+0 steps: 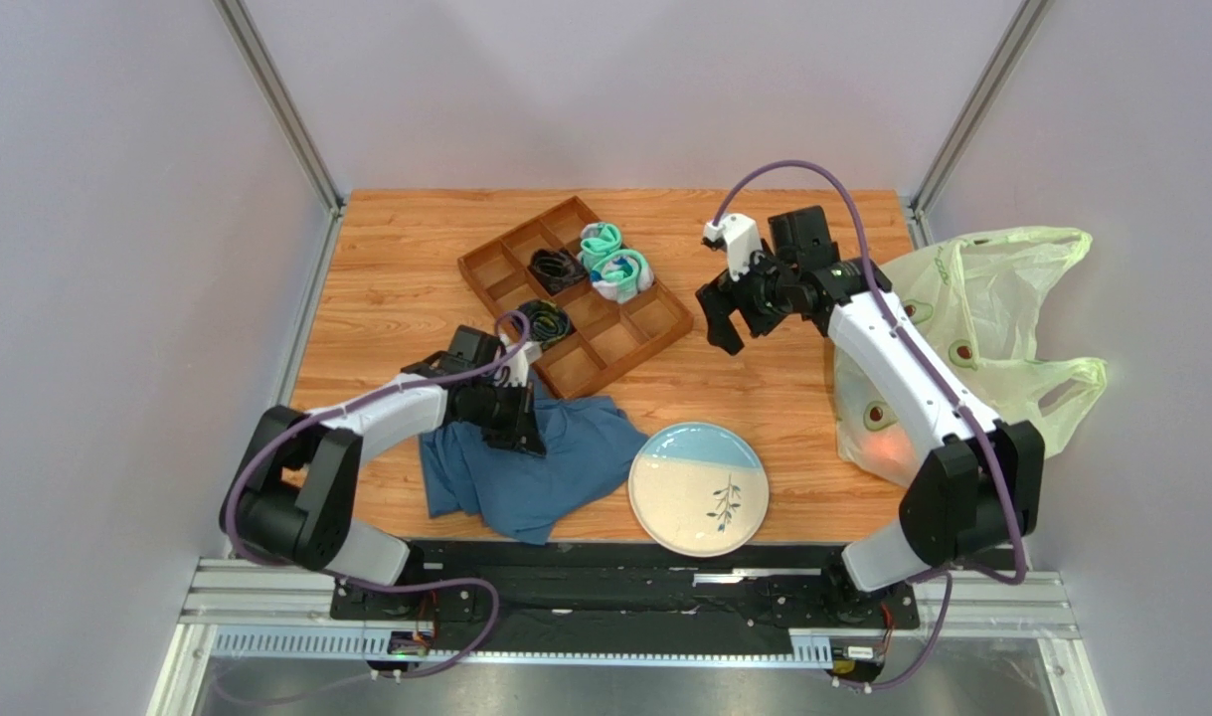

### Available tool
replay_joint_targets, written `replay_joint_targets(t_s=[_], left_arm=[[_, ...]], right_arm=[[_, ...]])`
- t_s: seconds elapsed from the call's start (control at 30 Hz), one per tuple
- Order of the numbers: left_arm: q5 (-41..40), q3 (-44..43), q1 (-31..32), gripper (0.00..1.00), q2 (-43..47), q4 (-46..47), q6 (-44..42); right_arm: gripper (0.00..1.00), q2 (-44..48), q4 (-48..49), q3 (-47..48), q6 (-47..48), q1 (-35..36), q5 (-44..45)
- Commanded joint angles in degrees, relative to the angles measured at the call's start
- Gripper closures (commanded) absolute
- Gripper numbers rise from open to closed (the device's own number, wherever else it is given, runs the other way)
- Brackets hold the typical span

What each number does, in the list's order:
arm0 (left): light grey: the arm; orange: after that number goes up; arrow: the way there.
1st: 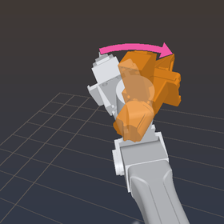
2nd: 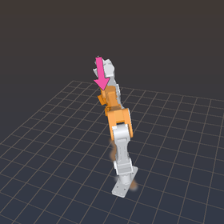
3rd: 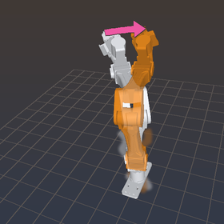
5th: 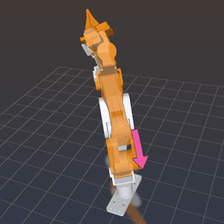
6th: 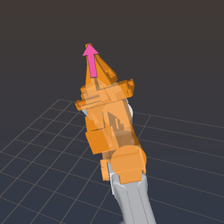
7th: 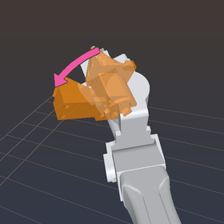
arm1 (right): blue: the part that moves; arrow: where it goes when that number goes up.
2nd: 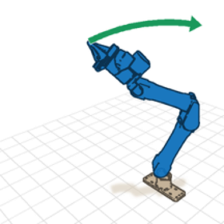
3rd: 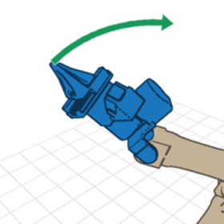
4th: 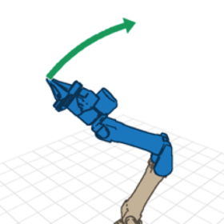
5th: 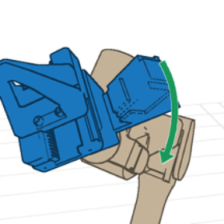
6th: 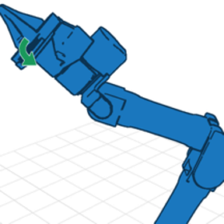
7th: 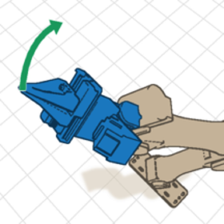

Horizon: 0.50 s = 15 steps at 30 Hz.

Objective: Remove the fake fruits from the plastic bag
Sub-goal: Move the distractor to the center of the board.

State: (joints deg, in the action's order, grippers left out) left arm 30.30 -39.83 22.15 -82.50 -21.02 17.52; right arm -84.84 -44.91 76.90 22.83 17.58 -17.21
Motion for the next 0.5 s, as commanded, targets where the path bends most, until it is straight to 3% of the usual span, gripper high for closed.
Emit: replay_joint_targets(t_s=[0.0, 0.17, 0.27, 0.33, 0.47], left_arm=[[0.6, -1.8, -8.0, 1.0, -6.3, -1.7, 6.3], [-12.0, -7.5, -9.3, 1.0, -5.0, -13.1, 11.7], [-16.3, -6.8, -19.6, 1.0, -3.3, -16.2, 14.2], [-22.8, -8.6, -23.5, 1.0, -1.0, -20.4, 15.3], [-22.9, -10.3, -28.3, 1.0, 3.3, -17.2, 13.1]], right_arm=[[0.14, -6.4, 2.5, 4.8, 0.8, 2.1, -1.7], [0.2, -14.2, 0.9, 8.7, 6.2, 4.9, -1.5], [0.23, -18.2, 1.3, 10.1, 10.7, 6.8, 0.5], [0.28, -21.8, 0.6, 12.6, 13.1, 7.7, 1.6], [0.38, -29.2, -2.9, 19.7, 16.9, 8.7, 2.7]])
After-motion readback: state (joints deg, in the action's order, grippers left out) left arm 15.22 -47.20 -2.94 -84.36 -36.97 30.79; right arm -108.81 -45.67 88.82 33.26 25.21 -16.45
